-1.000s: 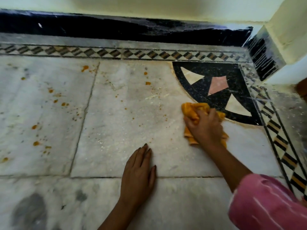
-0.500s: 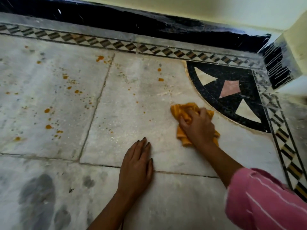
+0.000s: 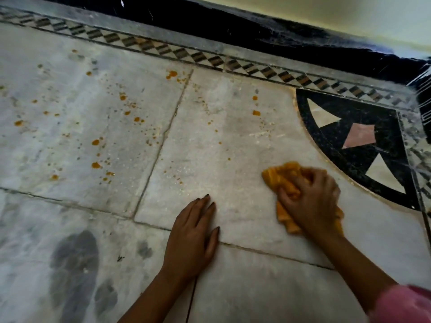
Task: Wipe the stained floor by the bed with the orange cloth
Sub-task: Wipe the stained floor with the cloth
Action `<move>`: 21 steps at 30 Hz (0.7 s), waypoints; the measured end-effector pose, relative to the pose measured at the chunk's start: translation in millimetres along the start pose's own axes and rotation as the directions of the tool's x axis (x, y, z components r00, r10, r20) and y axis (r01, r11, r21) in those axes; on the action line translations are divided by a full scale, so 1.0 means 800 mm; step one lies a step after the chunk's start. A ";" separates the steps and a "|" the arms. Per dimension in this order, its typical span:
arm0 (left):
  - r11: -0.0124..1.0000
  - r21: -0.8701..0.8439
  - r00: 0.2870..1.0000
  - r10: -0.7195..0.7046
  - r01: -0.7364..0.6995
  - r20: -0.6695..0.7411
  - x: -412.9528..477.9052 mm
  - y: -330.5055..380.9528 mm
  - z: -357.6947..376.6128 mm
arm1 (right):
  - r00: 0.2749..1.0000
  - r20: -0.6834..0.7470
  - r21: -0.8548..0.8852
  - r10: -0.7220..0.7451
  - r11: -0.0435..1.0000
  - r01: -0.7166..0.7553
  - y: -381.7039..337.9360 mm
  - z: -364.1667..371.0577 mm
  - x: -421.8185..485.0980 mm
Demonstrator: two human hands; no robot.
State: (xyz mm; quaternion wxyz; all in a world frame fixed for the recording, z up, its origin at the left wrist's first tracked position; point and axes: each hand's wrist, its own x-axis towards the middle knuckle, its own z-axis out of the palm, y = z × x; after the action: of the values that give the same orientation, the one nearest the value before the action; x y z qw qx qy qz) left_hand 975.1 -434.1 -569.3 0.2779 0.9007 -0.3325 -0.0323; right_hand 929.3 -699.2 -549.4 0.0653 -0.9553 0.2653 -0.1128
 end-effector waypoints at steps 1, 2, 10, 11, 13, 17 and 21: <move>1.000 -0.005 1.000 -0.008 0.008 -0.009 -0.001 0.002 0.002 | 0.999 0.037 0.009 0.020 1.000 -0.020 -0.015 0.007 0.024; 1.000 -0.013 1.000 -0.014 0.013 -0.018 -0.001 0.003 0.004 | 0.995 0.093 0.008 0.018 1.000 -0.019 -0.032 0.014 0.041; 0.990 -0.115 0.993 -0.087 0.077 -0.080 0.002 -0.004 -0.005 | 0.866 0.146 0.206 -0.478 0.871 0.446 -0.050 -0.011 -0.067; 0.992 -0.106 0.993 -0.082 0.073 -0.083 0.001 -0.007 -0.006 | 0.881 0.132 0.195 -0.454 0.883 0.426 -0.037 -0.016 -0.061; 0.995 -0.086 0.995 -0.062 0.055 -0.081 -0.002 -0.010 -0.006 | 0.950 0.097 0.141 -0.296 0.949 0.281 -0.030 -0.013 -0.020; 0.996 -0.065 0.995 -0.071 0.067 -0.073 -0.003 -0.008 -0.002 | 0.987 0.158 0.064 0.033 0.997 -0.044 -0.096 0.011 0.069; 0.994 -0.059 0.993 -0.100 0.096 -0.063 -0.005 -0.008 -0.003 | 0.929 0.184 0.193 -0.321 0.939 0.286 -0.136 0.008 -0.004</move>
State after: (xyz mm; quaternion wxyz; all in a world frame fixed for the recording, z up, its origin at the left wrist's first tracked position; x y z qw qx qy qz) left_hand 976.3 -426.5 -571.1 0.3117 0.9084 -0.2775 -0.0256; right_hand 981.8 -604.2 -536.0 0.1526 -0.9829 0.0954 -0.0401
